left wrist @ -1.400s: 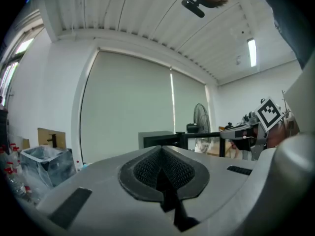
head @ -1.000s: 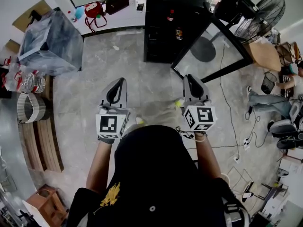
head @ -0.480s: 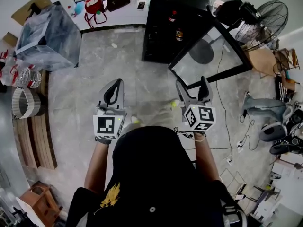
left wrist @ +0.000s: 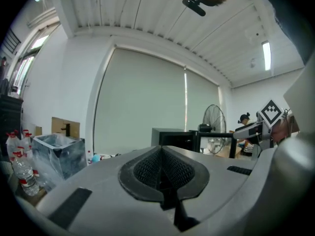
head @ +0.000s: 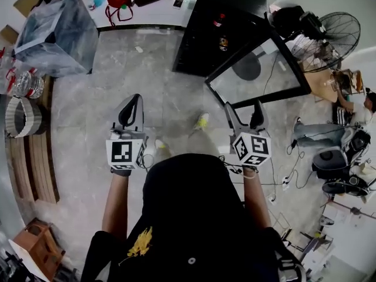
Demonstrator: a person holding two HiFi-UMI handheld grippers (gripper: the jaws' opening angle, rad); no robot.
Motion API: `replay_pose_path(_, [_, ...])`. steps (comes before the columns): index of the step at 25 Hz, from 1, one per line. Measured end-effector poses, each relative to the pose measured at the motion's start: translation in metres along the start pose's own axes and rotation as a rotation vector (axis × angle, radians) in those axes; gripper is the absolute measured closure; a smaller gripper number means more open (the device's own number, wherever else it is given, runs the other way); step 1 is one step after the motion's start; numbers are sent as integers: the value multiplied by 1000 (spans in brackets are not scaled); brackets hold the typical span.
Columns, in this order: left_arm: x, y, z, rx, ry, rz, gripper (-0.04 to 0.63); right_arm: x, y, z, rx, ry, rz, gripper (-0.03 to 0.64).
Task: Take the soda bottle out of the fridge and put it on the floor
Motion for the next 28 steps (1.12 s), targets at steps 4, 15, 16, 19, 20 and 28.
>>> replay_pose_path(4, [-6, -2, -1, 1, 12, 6, 577, -9, -17, -7, 17, -25, 1, 190])
replay_pose_path(15, [-4, -38, 4, 46, -6, 138, 577, -64, -133, -6, 32, -46, 37, 201])
replay_pose_path(16, [-7, -47, 5, 47, -4, 143, 577, -71, -146, -7, 33, -54, 41, 207])
replay_pose_path(19, [-13, -80, 8, 40, 1, 150, 577, -87, -184, -8, 33, -63, 63, 214])
replay_pose_path(20, [-16, -92, 9, 37, 4, 145, 577, -93, -196, -8, 33, -64, 70, 216])
replay_pose_path(28, [-44, -191, 3, 73, 19, 74, 577, -136, -275, -17, 33, -53, 90, 240])
Point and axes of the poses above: the fingertips, and each gripper's own axes: y backward along the fingers, x to its left, z out of its top, the point moved 9 cm from there along y, backward along the fingers
